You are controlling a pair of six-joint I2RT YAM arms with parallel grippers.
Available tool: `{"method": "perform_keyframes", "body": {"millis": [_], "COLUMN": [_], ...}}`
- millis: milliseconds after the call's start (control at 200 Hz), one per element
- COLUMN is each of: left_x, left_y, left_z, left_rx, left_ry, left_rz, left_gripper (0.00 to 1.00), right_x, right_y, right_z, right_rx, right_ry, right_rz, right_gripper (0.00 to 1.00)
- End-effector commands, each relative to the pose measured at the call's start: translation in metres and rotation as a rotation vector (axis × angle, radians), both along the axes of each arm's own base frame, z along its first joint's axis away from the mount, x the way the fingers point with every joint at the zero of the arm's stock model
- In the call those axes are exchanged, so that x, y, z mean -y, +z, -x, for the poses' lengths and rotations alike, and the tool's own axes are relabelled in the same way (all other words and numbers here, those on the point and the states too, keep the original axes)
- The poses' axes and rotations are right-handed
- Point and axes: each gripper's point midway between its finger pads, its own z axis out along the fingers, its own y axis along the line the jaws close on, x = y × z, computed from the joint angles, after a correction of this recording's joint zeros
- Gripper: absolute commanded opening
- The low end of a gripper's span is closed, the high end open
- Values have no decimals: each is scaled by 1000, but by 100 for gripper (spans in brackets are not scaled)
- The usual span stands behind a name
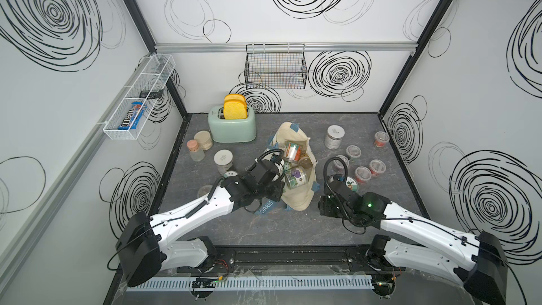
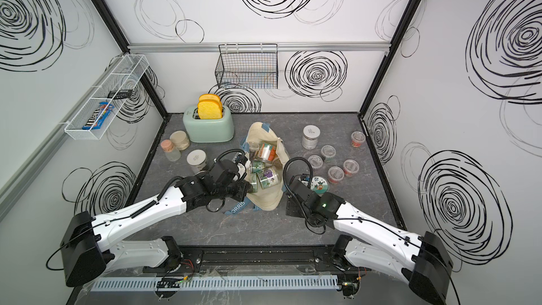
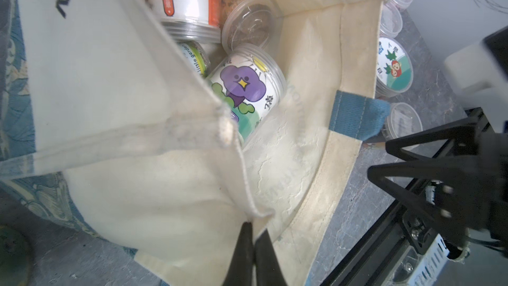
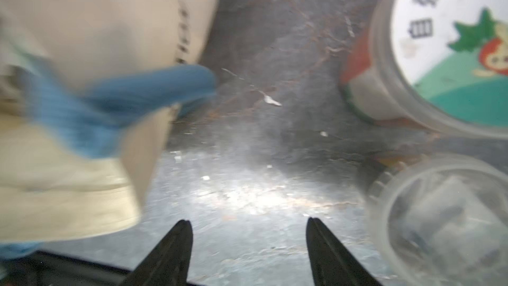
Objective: Take out the seed jars from the canvas bag
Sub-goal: Place the seed jar at the center of the board, then pick up the seed jar from the canvas bag.
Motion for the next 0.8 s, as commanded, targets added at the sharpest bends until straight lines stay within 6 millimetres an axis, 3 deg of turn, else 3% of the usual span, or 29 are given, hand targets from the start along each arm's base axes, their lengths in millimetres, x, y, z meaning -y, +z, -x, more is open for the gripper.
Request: {"method": "perform_keyframes", "body": {"millis": [0,110,220,300,530,795], "left_x": [-6,-5,-3,-2,-2,-2], "left_y": [-12,-12,-10,-8,-5,-4], "left_z": [8,9,8,8,7,6], "left_rx": [-37,-34,-32,-29,-20,-15], "left_ry": [20,20,18,18,19,18], "left_rz": [-33,-33,-30,-27,-24,-21], "left_gripper": [5,5,5,5,5,5], "right_x": [-40,-67,-93,-104,-123,-109], "right_y": [69,105,106,89,47,-1], "right_z": [-4,-9,-16,-24,-50,-83], "right_rx": [110,135,69,-28,-195,-265], "right_ry": [119,115,54,-55,-263,-502], "right_rz": [-246,-455,-618,-679,-579,-541], "right_gripper": [75,77,82,81,88,97]}}
